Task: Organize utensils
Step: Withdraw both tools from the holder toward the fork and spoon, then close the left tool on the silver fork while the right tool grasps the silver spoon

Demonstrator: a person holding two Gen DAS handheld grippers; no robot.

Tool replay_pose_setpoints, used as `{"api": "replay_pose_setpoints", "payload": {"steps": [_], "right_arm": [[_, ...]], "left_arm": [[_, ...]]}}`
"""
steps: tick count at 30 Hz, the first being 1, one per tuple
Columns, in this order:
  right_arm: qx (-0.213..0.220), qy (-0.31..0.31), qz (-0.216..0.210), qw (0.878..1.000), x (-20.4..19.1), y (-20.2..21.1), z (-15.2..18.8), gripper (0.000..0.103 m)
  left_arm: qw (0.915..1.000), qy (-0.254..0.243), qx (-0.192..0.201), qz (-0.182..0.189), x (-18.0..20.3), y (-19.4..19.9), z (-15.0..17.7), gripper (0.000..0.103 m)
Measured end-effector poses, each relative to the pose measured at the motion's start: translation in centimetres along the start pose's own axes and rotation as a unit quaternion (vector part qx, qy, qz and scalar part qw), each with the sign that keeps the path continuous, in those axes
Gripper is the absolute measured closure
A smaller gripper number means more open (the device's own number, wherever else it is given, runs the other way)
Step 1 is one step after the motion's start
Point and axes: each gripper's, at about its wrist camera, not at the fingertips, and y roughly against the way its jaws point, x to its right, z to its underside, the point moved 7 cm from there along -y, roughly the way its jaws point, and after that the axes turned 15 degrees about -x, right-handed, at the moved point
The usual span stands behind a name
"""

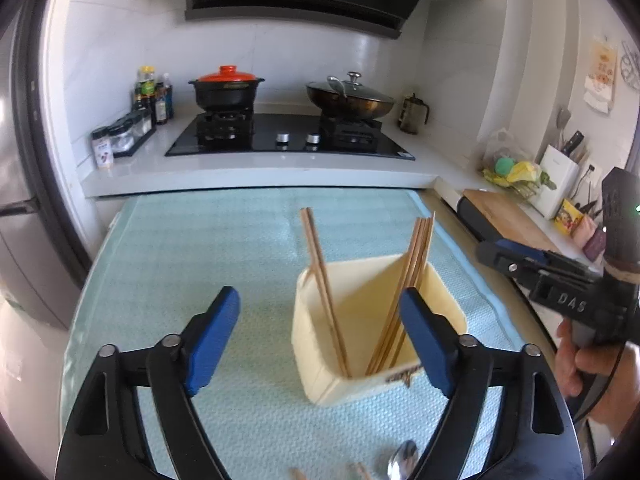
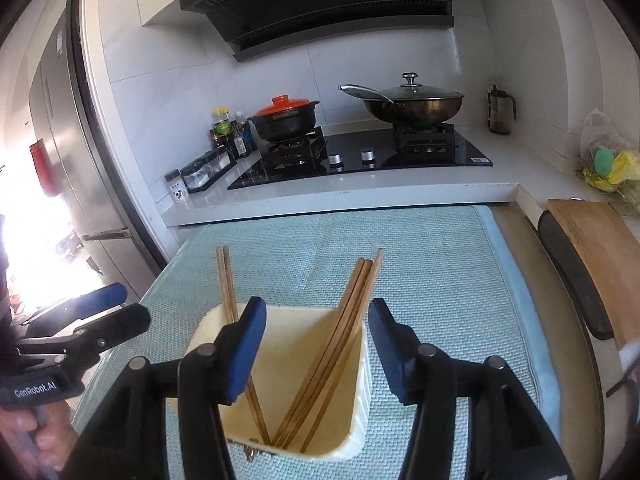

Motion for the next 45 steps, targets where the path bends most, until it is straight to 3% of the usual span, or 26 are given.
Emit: {"api": "replay_pose_setpoints", "payload": {"steps": [2, 6, 9, 11, 13, 16, 20, 25, 30, 33, 38, 45], "right_arm": [[-0.01, 0.017, 0.01, 1.0, -0.2, 2.2, 1.8, 0.049], [-0.041, 0.059, 0.026, 0.997, -0.6, 6.3, 7.6, 0.048], [-0.065, 0.072, 0.045, 0.994, -0.5, 8.6, 13.8, 0.048], [-0.071, 0.067, 0.079, 0.992, -0.1, 9.5, 18.1, 0.048], [-0.067, 0.061, 0.115, 0.989, 0.0, 10.1, 22.4, 0.048], [-0.062, 0.019, 0.127, 0.99, 0.0, 10.7, 27.7, 0.048], [-0.06, -0.017, 0.104, 0.993, -0.5, 11.0, 31.7, 0.048], [-0.062, -0.001, 0.108, 0.992, -1.3, 10.8, 32.3, 0.048], [-0.042, -0.006, 0.087, 0.995, -2.1, 11.5, 31.4, 0.048], [-0.037, -0.003, 0.085, 0.996, -2.5, 11.7, 31.3, 0.048], [-0.038, -0.021, 0.076, 0.996, -2.0, 11.9, 31.8, 0.048], [-0.037, -0.041, 0.079, 0.995, -0.8, 12.0, 32.0, 0.048]], "left_arm": [[0.9997, -0.005, 0.011, -0.02, -1.0, 2.2, 3.0, 0.003], [0.9968, -0.031, 0.016, -0.072, -2.5, 5.4, 10.5, 0.003], [0.9951, -0.024, -0.004, -0.096, -3.6, 6.1, 16.6, 0.003], [0.9953, -0.003, -0.024, -0.094, -3.8, 5.8, 20.7, 0.003], [0.9961, 0.022, -0.051, -0.068, -3.6, 5.1, 23.9, 0.003], [0.9958, 0.046, -0.072, -0.031, -2.8, 4.2, 26.4, 0.003], [0.9957, 0.007, -0.091, -0.017, -0.9, 2.8, 26.4, 0.003], [0.9924, -0.09, -0.082, -0.016, 2.1, 1.0, 24.4, 0.003], [0.9793, -0.166, -0.116, 0.0, 4.3, -3.0, 22.8, 0.005], [0.9698, -0.205, -0.132, 0.003, 5.2, -5.1, 22.2, 0.013], [0.9594, -0.225, -0.169, -0.001, 5.0, -8.3, 21.9, 0.025], [0.954, -0.242, -0.177, 0.01, 5.5, -9.1, 21.8, 0.029]]}}
